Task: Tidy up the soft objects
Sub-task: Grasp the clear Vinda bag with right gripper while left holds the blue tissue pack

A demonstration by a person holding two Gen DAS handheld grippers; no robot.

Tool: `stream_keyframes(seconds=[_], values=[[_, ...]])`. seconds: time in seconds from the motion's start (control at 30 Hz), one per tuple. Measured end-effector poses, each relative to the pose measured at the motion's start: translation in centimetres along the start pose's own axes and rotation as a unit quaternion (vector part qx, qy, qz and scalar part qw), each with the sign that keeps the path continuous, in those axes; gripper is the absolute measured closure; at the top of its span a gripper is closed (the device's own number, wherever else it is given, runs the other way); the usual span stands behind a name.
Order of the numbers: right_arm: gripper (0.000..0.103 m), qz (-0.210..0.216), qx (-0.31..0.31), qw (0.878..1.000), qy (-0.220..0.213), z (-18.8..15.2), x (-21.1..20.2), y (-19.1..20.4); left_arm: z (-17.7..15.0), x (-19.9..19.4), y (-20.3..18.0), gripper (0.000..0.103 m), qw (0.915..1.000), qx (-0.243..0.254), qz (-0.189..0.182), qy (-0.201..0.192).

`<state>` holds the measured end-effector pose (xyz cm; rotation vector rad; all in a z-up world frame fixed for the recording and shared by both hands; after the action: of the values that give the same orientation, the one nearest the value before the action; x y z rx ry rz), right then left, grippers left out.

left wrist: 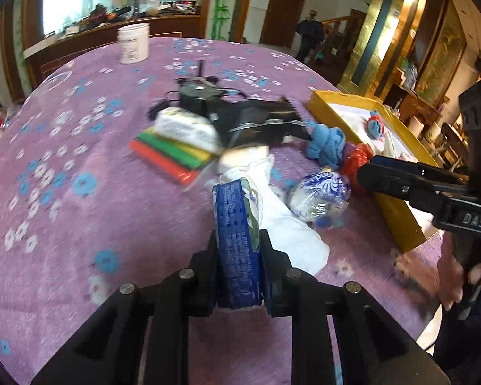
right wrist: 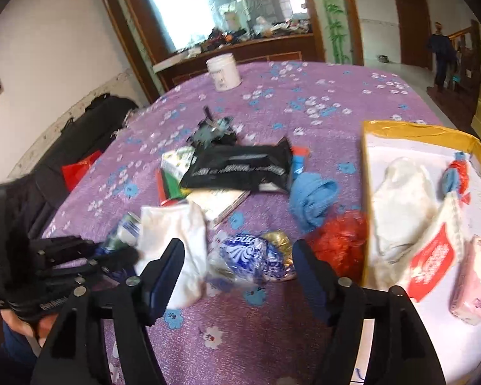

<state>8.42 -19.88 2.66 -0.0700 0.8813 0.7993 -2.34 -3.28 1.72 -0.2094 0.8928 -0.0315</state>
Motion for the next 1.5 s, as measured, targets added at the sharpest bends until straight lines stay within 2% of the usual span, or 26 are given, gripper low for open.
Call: stream_keyframes(seconds=[0.17, 0.27, 0.33, 0.4, 0.43, 0.6, 0.73, 0.8, 0.93, 0.97, 1.13, 1.17, 1.3, 1.33, 1.43, 1.5], values=[[0.024, -0.020, -0.026, 0.999, 0.034, -0.4, 2.3, 1.2, -0.1, -1.0, 2.1, 0.082, 0.9996, -0.021, -0.016, -0.007], [0.023, -0.046, -0.037, 0.997, 0.043, -0.5, 3.1, 1.4, -0.3, -1.3, 2.9, 0.081, 0.9997, -0.022, -0.006, -0.007], [0.023, -0.061, -0.044, 0.996, 0.049, -0.6, 3.6, 1.4, -0.6, -1.4, 3.5, 0.074, 0.9996, -0.027, -0.007, -0.003], [0.023, -0.065, -0.049, 0.995, 0.051, -0.6, 3.9, 1.6, -0.9, -1.4, 4.0, 0.046, 0.9993, -0.036, -0.009, -0.002], [0.023, -0.069, -0.052, 0.995, 0.052, -0.7, 4.0, 1.7, -1.0, -1.5, 4.2, 0.044, 0.9992, -0.039, -0.010, -0.004], [0.021, -0.103, -0.084, 0.990, 0.055, -0.7, 4.8, 2.4, -1.4, -0.3, 4.3, 0.043, 0.9992, -0.037, -0.003, 0.013], [0.019, -0.135, -0.097, 0.984, 0.061, -0.8, 5.4, 2.2, -1.9, 1.0, 3.9, 0.043, 0.9989, -0.025, 0.023, 0.032], [0.017, -0.133, -0.091, 0.985, 0.064, -0.8, 5.6, 1.8, -2.2, 1.5, 3.6, 0.033, 0.9984, -0.012, 0.034, 0.043], [0.017, -0.120, -0.081, 0.987, 0.065, -0.8, 5.9, 1.3, -2.5, 1.7, 3.0, 0.036, 0.9960, 0.022, 0.079, 0.037], [0.019, -0.111, -0.077, 0.989, 0.063, -0.9, 5.9, 1.2, -2.5, 1.8, 2.9, 0.052, 0.9947, 0.030, 0.091, 0.038], [0.032, -0.095, -0.074, 0.992, 0.047, -1.0, 5.1, 1.1, -2.6, 1.2, 3.3, 0.052, 0.9927, 0.033, 0.114, 0.024], [0.041, -0.092, -0.072, 0.992, 0.045, -1.0, 4.9, 1.2, -2.6, 1.0, 3.5, 0.052, 0.9931, 0.028, 0.112, 0.020], [0.043, -0.083, -0.069, 0.993, 0.044, -0.9, 4.6, 1.3, -2.0, -0.4, 3.6, 0.052, 0.9934, 0.023, 0.112, -0.004], [0.043, -0.082, -0.073, 0.993, 0.048, -1.0, 4.7, 1.4, -1.9, -0.6, 3.5, 0.052, 0.9935, 0.023, 0.111, -0.008], [0.034, -0.085, -0.085, 0.992, 0.050, -1.0, 4.6, 1.9, -1.6, -1.1, 3.2, 0.052, 0.9930, 0.025, 0.115, -0.016], [0.016, -0.088, -0.092, 0.991, 0.050, -1.1, 4.8, 2.2, -1.7, -1.0, 3.1, 0.052, 0.9932, 0.027, 0.112, -0.015]])
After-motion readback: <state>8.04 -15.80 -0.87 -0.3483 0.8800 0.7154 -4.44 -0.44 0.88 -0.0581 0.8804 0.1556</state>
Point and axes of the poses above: each gripper's, at about its wrist camera, not at the fingertips, and x roughly the way its jaws point, y to its left, z to its top, the point moved 3 cm from there along x, roughly the way its jaws point, and after that the axes turned 1 degree about -z, right-handed, at the moved point
